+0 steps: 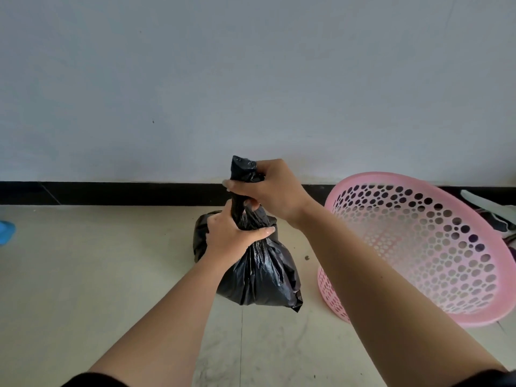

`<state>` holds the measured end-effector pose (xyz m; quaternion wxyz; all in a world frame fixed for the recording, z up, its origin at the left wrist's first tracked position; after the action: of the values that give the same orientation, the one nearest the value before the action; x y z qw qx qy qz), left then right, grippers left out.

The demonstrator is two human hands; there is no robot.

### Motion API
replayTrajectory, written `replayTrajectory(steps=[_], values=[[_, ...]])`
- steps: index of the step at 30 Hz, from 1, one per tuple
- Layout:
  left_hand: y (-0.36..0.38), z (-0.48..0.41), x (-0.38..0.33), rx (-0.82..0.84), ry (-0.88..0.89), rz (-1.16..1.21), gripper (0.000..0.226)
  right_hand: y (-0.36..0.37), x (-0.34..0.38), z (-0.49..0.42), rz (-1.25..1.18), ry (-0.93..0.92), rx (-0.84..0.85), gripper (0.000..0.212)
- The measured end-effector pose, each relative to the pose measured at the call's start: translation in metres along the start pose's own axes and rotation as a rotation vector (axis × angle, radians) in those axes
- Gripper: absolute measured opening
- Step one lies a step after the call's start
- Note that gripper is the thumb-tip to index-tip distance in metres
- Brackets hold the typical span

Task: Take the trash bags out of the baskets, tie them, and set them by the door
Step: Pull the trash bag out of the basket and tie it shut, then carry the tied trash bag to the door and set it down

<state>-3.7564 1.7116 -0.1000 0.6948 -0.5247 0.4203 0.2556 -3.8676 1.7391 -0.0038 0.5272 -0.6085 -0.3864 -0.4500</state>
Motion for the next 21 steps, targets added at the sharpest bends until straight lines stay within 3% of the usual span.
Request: replayTrajectory(steps=[5, 18, 21], values=[[0.013, 0.011, -0.01, -0.137, -0.08, -0.107, 0.025, -0.002, 0.004, 0.004, 0.015, 0.005, -0.023, 0.029], [0.035, 0.001, 0.014, -0.114, -0.079, -0.205, 0.033, -0.02, 0.009, 0.012, -0.102, -0.005, -0.184, 0.033], [0.034, 0.005, 0.019, -0.098, -0.079, -0.233, 0.021, -0.016, 0.012, 0.016, -0.108, 0.004, -0.178, 0.029]])
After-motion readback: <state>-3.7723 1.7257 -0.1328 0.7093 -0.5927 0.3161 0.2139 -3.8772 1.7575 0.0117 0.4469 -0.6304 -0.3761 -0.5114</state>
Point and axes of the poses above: each hand's wrist, its own z-axis away from the middle knuckle, its own y-axis out of the palm, x = y × z, the point moved 2 cm from there along -z, towards the middle knuckle
